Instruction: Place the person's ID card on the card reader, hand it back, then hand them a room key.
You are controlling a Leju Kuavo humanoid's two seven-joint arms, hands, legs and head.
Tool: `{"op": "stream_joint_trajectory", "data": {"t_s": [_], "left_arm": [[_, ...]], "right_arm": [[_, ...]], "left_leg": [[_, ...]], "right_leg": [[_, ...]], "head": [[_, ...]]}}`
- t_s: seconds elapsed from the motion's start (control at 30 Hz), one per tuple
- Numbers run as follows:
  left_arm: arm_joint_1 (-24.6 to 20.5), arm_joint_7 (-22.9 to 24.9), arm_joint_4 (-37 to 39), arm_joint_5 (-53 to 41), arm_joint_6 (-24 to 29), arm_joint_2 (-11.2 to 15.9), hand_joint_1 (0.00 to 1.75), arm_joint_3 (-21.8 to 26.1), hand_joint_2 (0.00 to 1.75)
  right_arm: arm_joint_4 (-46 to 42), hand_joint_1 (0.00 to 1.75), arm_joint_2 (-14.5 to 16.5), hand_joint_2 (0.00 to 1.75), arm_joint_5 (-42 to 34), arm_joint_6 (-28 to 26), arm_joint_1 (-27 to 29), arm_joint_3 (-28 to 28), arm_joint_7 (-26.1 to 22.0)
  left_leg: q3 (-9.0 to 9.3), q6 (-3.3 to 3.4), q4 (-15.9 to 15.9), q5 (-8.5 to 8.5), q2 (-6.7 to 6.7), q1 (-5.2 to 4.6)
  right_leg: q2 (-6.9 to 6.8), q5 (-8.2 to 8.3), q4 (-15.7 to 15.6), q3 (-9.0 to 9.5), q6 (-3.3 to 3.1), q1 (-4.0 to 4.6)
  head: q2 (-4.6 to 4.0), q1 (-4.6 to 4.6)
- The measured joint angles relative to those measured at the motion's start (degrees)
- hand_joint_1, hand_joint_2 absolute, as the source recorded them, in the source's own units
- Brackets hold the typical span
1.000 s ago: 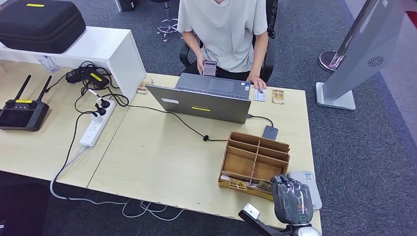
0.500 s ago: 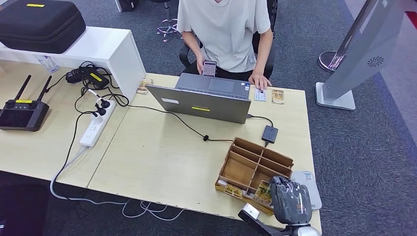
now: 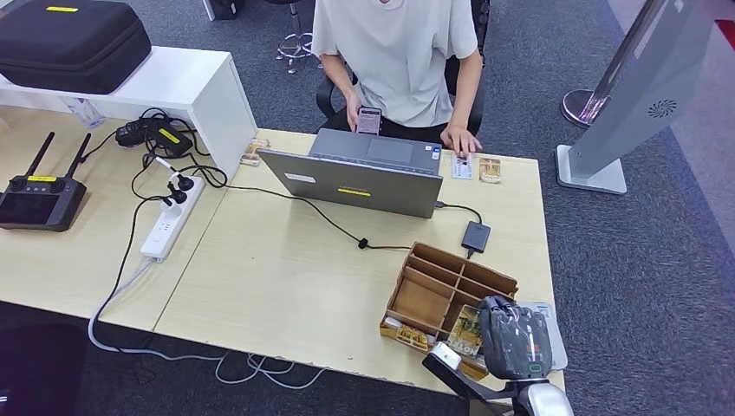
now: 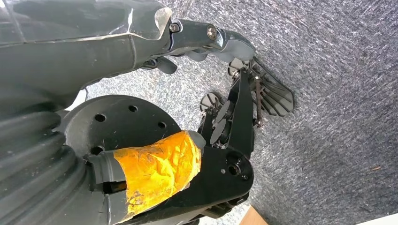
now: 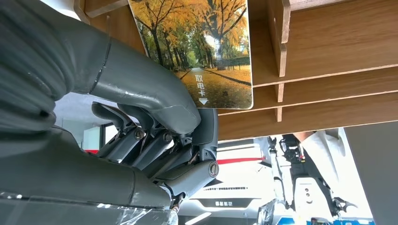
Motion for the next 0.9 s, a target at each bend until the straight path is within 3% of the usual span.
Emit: {"op": "stream_joint_trajectory", "data": {"t_s": [0.43, 0.7, 0.9], "left_arm": [[0.0, 0.3, 0.0, -0.3, 0.0, 0.0, 0.00, 0.0, 1.75], [0.0, 1.3, 0.0, -2.0, -0.3, 0.3, 0.00, 0.0, 1.75], [-0.1, 2.0, 0.0, -3.8, -1.4, 0.8, 0.00, -0.1, 1.75]], "right_arm": [[-0.8, 1.75, 0.0, 1.75, -0.3, 0.4, -1.6, -0.4, -0.2], [-3.7, 1.75, 0.6, 1.75, -1.1, 0.9, -10.3, -3.1, 0.2], [-1.4, 1.75, 2.5, 1.75, -0.3, 3.2, -20.4, -4.6, 2.1]], "left_leg": [[0.00, 0.00, 0.0, 0.01, 0.02, 0.00], [0.01, -0.03, 0.0, 0.08, 0.03, 0.00], [0.05, -0.03, 0.0, 0.18, 0.13, 0.00]], "right_leg": [[0.00, 0.03, 0.0, 0.01, -0.02, 0.00], [0.04, 0.07, 0.0, 0.02, -0.02, 0.00], [0.13, 0.11, 0.0, 0.01, -0.07, 0.00]], "head": [[-0.01, 0.00], [-0.01, 0.00], [-0.01, 0.02]]}}
